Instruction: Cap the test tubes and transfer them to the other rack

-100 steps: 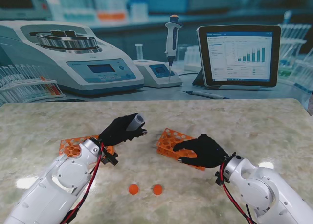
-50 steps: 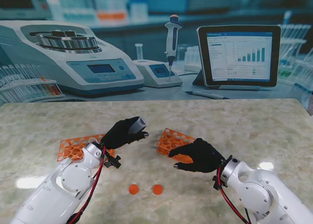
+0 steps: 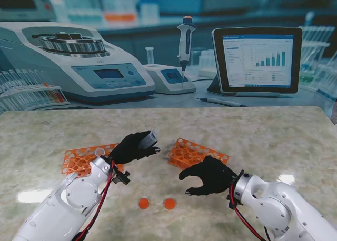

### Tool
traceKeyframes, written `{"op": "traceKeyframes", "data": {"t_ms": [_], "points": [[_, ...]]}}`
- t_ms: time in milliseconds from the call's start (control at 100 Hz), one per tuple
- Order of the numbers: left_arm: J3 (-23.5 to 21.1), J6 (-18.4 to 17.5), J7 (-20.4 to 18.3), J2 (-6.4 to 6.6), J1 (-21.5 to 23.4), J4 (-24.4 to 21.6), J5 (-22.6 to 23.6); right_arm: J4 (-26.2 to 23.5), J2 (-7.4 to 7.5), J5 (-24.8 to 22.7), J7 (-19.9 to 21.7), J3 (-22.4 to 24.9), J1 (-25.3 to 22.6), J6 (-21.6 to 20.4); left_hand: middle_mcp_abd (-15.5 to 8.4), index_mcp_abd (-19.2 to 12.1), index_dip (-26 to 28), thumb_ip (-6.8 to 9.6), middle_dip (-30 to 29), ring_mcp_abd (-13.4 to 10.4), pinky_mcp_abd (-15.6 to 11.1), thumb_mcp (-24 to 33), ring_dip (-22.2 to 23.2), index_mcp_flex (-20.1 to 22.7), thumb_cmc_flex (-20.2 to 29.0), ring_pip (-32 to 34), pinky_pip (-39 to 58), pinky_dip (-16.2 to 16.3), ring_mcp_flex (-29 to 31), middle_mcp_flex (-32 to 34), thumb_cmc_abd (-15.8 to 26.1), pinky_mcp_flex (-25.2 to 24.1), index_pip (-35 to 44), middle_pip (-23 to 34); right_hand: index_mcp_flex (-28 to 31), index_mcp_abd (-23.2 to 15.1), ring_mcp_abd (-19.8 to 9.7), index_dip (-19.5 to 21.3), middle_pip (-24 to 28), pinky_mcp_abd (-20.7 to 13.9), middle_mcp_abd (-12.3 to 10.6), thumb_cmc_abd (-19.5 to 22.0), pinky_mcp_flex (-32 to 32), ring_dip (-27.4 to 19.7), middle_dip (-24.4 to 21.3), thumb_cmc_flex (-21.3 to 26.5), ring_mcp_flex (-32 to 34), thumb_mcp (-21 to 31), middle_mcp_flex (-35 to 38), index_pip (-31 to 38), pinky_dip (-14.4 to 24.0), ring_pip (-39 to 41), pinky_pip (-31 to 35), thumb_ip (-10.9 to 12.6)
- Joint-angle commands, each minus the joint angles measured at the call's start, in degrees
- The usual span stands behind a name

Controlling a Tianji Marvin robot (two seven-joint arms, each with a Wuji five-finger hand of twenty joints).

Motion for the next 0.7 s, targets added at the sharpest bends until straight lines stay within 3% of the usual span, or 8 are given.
{"op": "traceKeyframes", "data": {"t_ms": [0, 240, 690], "points": [[0.0, 0.4, -0.7, 0.24, 0.1, -0.3, -0.7, 0.1, 0.00, -0.1, 0.8, -0.9, 0.4, -0.4, -0.5, -1.0, 0.9, 1.90, -0.7, -3.2, -10.6, 2.7, 0.1, 2.1, 1.3, 2.3, 13.5, 2.1, 6.1, 4.1, 0.7, 1.8, 2.4, -0.8, 1.8, 1.4, 0.1, 1.2, 1.0, -0.7, 1.1, -3.5, 0.1, 1.4, 1.6, -2.6, 1.4, 2.0, 1.0, -0.5, 1.4, 1.9, 1.1, -1.1], [0.2, 0.6, -2.7, 0.62, -0.1, -0.5, -1.8, 1.6, 0.37, -2.6, 1.4, -4.0, 2.7, -0.3, -0.1, -1.1, -0.3, 2.12, -2.2, -4.1, -11.5, 3.9, -0.6, 4.0, 0.5, 1.3, 12.6, 2.9, 7.3, 5.9, -0.9, 1.7, 1.4, -2.7, 3.2, 2.6, 0.0, 2.7, 2.8, -1.3, 1.7, -9.6, 1.2, 3.8, 4.6, -2.3, 3.0, 6.8, 1.8, 0.0, 2.6, 3.4, 1.9, -2.3], [1.1, 0.9, -5.2, 1.13, -0.8, -0.5, -2.9, 4.4, 0.49, -7.0, -1.5, -9.3, 6.1, -0.3, -0.4, -1.2, -0.6, 2.10, -2.5, -4.5, -12.0, 5.1, -2.4, 4.3, -0.1, 2.2, 12.4, 3.7, 7.4, 6.3, -0.9, 1.7, 1.1, -2.9, 3.8, 2.0, -0.2, 10.0, 7.0, -2.8, 1.4, -14.2, 2.5, 10.0, 11.6, 0.0, 4.4, 11.7, 1.4, 3.3, 5.1, 6.9, 4.1, -2.8]]}}
